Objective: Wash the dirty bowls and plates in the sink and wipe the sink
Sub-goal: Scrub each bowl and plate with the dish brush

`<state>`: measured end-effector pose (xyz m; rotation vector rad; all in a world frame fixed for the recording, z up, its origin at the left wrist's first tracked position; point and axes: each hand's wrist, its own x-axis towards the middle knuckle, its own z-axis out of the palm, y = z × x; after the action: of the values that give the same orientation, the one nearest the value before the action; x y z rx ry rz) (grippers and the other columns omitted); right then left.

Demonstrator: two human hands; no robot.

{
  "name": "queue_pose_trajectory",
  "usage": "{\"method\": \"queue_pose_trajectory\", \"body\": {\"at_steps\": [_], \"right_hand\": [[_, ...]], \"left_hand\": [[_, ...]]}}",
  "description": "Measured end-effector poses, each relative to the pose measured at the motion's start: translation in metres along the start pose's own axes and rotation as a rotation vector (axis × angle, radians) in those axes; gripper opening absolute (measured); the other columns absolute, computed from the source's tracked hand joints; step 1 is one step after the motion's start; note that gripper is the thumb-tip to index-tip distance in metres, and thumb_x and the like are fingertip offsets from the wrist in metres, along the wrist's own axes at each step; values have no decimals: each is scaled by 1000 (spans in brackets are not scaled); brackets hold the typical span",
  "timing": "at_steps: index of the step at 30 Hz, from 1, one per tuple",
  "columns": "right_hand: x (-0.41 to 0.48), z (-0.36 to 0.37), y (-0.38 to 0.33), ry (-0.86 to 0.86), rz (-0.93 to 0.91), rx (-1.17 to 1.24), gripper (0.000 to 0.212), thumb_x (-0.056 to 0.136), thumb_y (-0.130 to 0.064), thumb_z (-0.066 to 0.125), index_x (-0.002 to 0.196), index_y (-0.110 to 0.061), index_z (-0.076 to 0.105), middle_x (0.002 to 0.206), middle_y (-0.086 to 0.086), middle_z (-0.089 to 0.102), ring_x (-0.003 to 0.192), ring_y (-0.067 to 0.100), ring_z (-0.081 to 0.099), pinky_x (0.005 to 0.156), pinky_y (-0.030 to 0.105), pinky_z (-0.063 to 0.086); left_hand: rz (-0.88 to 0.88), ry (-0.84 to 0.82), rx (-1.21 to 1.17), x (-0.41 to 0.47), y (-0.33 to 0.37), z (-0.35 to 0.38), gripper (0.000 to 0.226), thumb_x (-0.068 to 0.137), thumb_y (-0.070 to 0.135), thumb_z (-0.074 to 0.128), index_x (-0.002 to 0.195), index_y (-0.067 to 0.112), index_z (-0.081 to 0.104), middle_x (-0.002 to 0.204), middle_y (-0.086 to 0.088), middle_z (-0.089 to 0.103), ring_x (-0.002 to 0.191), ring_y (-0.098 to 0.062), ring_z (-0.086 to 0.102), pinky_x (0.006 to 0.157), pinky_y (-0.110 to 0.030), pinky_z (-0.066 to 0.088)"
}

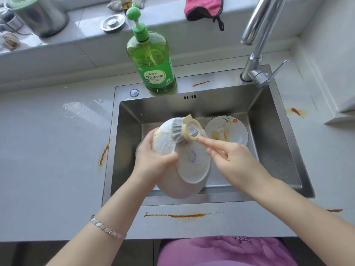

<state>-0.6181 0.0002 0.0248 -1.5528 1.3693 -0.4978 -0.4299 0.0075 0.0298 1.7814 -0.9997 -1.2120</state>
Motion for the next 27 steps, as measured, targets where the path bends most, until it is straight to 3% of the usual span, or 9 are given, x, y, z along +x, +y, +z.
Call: {"method": "queue_pose_trajectory", "body": {"at_steps": [3, 5, 8, 9, 11, 13, 17, 22, 27], "right_hand": [[7, -9, 12, 35, 102, 29, 35, 96, -22, 47, 123, -44, 55, 123, -7, 63, 119, 10, 54, 95, 19, 40], [2, -6, 5, -1, 62, 70, 37, 96, -20, 48, 121, -46, 55, 122, -9, 63, 118, 3, 52, 92, 12, 37], [-4, 1, -6, -48, -44, 29, 47, 95, -20, 49, 100, -67, 53, 113, 8, 68, 111, 22, 59, 99, 35, 46], [-1, -2, -5, -37, -22, 14, 46, 95, -21, 49, 100, -66, 53, 113, 10, 67, 111, 23, 58, 98, 35, 46], [8, -10, 3, 10, 49, 35, 38, 96, -20, 48, 116, -52, 55, 122, -2, 64, 118, 11, 55, 90, 13, 42], [6, -10, 2, -2, 55, 46, 37, 96, -18, 48, 122, -44, 55, 123, -11, 62, 116, -1, 52, 85, 4, 37], [-7, 4, -14, -93, -79, -50, 39, 95, -20, 49, 118, -51, 54, 113, -7, 69, 108, 12, 60, 95, 28, 47], [15, -11, 18, -5, 134, 43, 35, 96, -17, 48, 126, -34, 56, 125, -13, 58, 118, 1, 48, 95, 15, 32], [-1, 8, 49, -54, 232, 158, 34, 95, -12, 49, 125, -25, 58, 123, -14, 56, 124, 4, 45, 99, 17, 29]], "left_hand": [[56, 3, 105, 0, 0, -3, 55, 62, 1, 76, 98, 38, 56, 93, 10, 64, 84, -3, 62, 67, -17, 51], [60, -15, 115, 0, 0, -2, 55, 64, -2, 74, 95, 39, 55, 90, 12, 64, 77, 4, 61, 65, -13, 51], [48, -20, 94, 1, 0, -2, 52, 58, 6, 74, 97, 37, 57, 88, 11, 66, 73, 7, 61, 64, -12, 50], [49, -12, 86, 1, 0, -2, 52, 56, 8, 73, 96, 37, 57, 88, 12, 66, 72, 7, 61, 64, -12, 50], [60, -3, 87, 1, 1, -4, 53, 61, 2, 75, 93, 39, 56, 87, 13, 63, 71, 11, 59, 62, -9, 50], [57, -3, 92, 2, 0, -4, 54, 63, -1, 74, 96, 38, 55, 88, 13, 63, 70, 12, 58, 62, -8, 49], [33, -2, 50, 2, -3, -2, 53, 53, 12, 69, 100, 32, 59, 89, 10, 68, 74, 5, 63, 64, -13, 51], [2, 49, 6, -2, -2, -5, 51, 51, 13, 67, 96, 36, 56, 88, 12, 64, 71, 6, 62, 62, -14, 54], [-47, 197, -51, 5, -11, -6, 51, 68, -1, 72, 102, 33, 55, 97, 6, 63, 90, -12, 62, 79, -35, 56]]}}
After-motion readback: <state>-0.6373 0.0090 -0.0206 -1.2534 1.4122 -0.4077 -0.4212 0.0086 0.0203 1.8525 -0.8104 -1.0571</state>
